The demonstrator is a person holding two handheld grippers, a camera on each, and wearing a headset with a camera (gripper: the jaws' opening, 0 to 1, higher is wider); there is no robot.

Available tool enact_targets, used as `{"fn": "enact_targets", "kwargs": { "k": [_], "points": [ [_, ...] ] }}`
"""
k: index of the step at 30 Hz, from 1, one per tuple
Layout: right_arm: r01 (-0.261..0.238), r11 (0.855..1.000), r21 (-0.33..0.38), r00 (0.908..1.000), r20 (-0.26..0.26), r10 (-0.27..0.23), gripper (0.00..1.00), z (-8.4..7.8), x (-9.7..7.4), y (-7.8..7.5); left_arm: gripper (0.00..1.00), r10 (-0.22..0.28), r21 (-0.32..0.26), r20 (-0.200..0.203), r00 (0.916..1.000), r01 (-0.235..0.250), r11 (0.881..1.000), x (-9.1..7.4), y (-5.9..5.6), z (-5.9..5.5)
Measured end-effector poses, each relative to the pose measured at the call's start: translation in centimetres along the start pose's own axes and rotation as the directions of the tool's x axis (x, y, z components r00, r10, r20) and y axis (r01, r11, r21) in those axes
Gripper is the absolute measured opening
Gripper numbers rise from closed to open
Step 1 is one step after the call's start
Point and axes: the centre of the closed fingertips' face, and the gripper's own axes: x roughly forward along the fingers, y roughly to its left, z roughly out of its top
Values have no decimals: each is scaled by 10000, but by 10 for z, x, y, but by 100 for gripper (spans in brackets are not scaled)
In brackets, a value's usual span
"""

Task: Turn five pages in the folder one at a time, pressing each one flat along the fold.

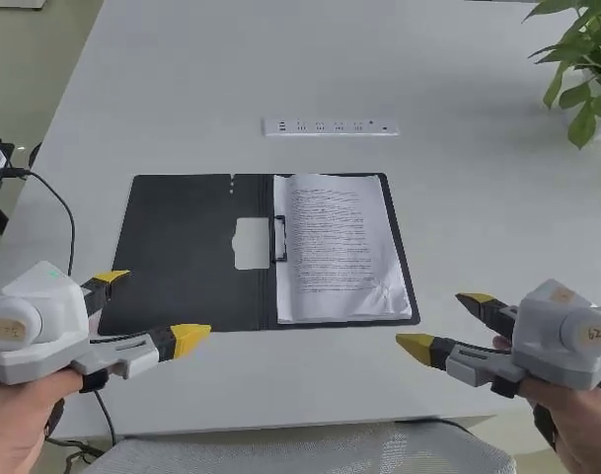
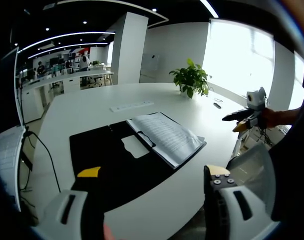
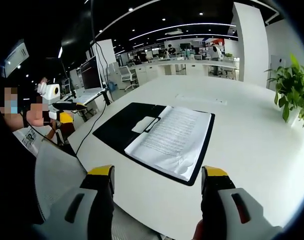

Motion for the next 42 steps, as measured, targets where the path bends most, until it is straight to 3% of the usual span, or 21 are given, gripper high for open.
{"fn": "enact_targets", "kwargs": {
  "k": [27,42],
  "points": [
    [54,9998,207,10000,-33,-54,69,-5,-1,-2,82,-39,22,-116,9999,40,10000,2,1,1],
    [84,9995,305,10000,-43,-82,69,-7,1,-6,82,-329,222,-101,9994,332,9992,15,-4,12]
  ]
}}
